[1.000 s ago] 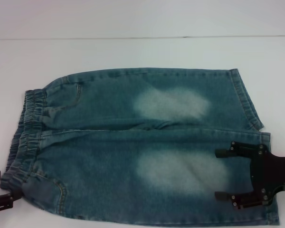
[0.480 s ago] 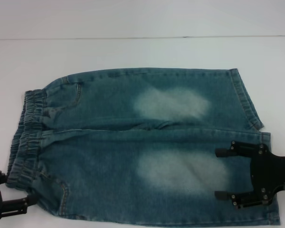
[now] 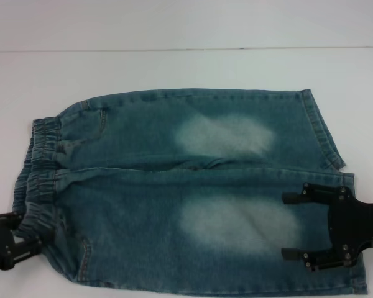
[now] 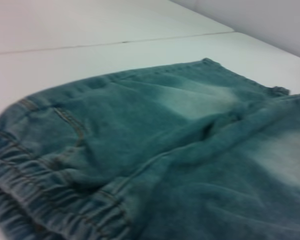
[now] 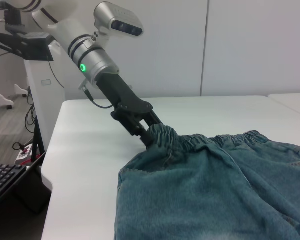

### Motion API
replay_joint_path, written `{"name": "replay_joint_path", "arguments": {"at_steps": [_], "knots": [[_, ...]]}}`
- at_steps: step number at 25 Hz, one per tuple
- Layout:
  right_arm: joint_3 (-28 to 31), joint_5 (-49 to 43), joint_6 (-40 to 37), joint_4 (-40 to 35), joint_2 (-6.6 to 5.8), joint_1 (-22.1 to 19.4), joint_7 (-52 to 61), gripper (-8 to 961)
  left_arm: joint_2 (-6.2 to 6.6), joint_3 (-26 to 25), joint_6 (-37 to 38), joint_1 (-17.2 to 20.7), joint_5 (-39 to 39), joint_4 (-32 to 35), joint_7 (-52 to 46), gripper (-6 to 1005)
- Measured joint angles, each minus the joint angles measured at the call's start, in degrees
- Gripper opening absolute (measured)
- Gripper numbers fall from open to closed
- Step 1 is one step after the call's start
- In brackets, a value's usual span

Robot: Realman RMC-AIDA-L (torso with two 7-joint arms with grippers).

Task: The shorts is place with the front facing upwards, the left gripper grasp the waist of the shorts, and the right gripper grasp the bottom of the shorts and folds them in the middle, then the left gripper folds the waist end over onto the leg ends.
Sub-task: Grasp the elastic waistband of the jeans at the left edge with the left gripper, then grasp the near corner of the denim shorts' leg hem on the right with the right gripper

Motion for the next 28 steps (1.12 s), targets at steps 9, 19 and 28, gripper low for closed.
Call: {"name": "replay_joint_path", "arguments": {"at_steps": [9, 19, 28], "knots": [[0.9, 0.0, 1.0, 0.3, -0.29, -0.5, 2.1, 922, -0.02, -0.7, -4.8, -0.2, -3.9, 0.1, -3.1, 447], [1.7, -7.9, -7.6, -13.9, -2.00, -1.9, 14.6, 911, -0.12, -0.7, -7.5, -0.4, -5.0, -1.2, -3.8, 46], [-1.7, -24.9, -10.4, -25.5, -2.07, 1.6, 28.9, 900, -0.09, -0.8, -7.6, -0.4, -5.5, -1.6, -3.5, 47]]}}
